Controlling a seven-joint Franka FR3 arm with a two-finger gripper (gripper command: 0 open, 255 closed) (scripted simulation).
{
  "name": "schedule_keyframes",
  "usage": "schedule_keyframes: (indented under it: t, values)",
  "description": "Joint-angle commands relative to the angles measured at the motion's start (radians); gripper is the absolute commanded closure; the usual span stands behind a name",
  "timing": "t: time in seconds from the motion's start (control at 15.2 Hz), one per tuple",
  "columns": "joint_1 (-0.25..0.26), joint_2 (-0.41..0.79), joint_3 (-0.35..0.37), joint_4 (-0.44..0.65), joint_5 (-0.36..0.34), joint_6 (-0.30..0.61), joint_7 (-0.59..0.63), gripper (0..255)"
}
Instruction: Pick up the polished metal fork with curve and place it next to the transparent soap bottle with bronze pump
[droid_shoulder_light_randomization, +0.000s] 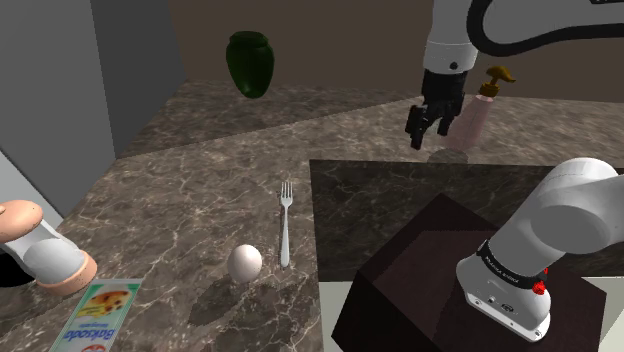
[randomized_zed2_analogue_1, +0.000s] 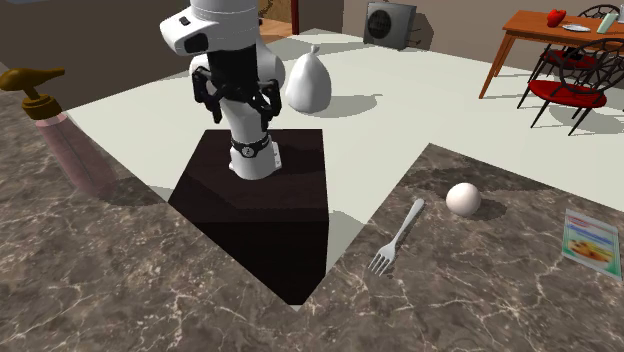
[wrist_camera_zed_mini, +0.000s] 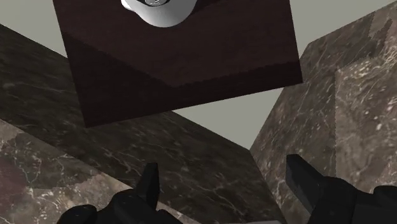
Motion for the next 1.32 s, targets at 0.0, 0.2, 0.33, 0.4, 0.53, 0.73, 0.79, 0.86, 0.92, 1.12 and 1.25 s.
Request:
schedule_keyframes:
  t: [0.0, 0.2, 0.33, 0.4, 0.53, 0.73, 0.79, 0.86, 0.92, 1.12, 1.25]
  values:
    - [0.008, 0.025, 0.047, -0.007, 0.042, 0.048, 0.077, 0]
    - [0.016, 0.076, 0.118, -0.008, 0.093, 0.127, 0.185, 0]
    - [0.017, 0.12, 0.165, -0.001, 0.121, 0.183, 0.257, 0]
    - [0.017, 0.144, 0.189, 0.006, 0.132, 0.211, 0.293, 0]
    - [0.012, 0.197, 0.237, 0.023, 0.148, 0.267, 0.366, 0]
    - [-0.003, 0.289, 0.31, 0.06, 0.155, 0.351, 0.479, 0]
    - [-0.011, 0.322, 0.335, 0.076, 0.152, 0.378, 0.518, 0]
    - [-0.019, 0.357, 0.36, 0.093, 0.145, 0.404, 0.558, 0]
    - [-0.029, 0.392, 0.384, 0.111, 0.135, 0.43, 0.6, 0]
    - [-0.06, 0.509, 0.456, 0.175, 0.081, 0.502, 0.735, 0]
    - [-0.08, 0.595, 0.5, 0.225, 0.021, 0.542, 0.836, 0]
